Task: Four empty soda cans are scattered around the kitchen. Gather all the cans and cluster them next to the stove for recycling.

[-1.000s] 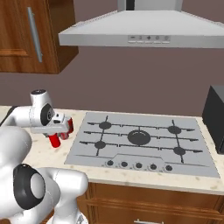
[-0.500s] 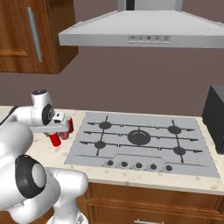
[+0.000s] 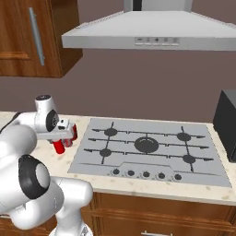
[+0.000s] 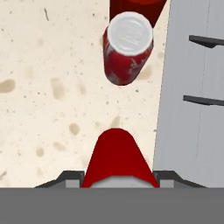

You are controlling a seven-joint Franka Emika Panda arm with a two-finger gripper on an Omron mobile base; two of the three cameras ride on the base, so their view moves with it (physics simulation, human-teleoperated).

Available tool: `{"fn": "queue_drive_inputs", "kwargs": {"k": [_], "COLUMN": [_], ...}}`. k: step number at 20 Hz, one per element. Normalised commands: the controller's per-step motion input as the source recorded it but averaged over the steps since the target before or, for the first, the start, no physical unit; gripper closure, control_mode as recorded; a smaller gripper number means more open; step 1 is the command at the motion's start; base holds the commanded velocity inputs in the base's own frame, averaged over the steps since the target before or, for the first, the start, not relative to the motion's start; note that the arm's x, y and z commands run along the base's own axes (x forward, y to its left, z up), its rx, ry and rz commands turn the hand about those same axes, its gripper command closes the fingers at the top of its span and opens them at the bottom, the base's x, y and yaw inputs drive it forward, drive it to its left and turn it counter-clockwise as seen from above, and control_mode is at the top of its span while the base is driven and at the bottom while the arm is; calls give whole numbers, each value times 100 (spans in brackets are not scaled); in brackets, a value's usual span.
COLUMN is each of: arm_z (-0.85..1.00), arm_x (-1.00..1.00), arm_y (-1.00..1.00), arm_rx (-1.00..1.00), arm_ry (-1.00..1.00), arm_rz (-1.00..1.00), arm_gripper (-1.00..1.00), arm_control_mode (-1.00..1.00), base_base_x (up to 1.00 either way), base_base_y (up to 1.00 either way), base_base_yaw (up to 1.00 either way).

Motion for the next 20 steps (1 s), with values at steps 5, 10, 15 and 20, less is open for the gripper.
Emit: {"fn": "queue_drive_inputs", "kwargs": {"k": [5, 10, 15, 20], "arm_z": [-5, -10, -10, -13], "arm_x": [16, 12, 7, 0], "arm_y": [4, 0, 0, 2], "arm_rx": [2, 3, 1, 0], "arm_ry": [3, 5, 1, 0], "arm_rz": [0, 0, 0, 0], "arm_gripper": [100, 100, 100, 100], "arm_control_mode": [-100, -100, -100, -100], "base_base_x": [0, 0, 0, 0], "base_base_y": [0, 0, 0, 0], "base_base_yaw": [0, 0, 0, 0]}}
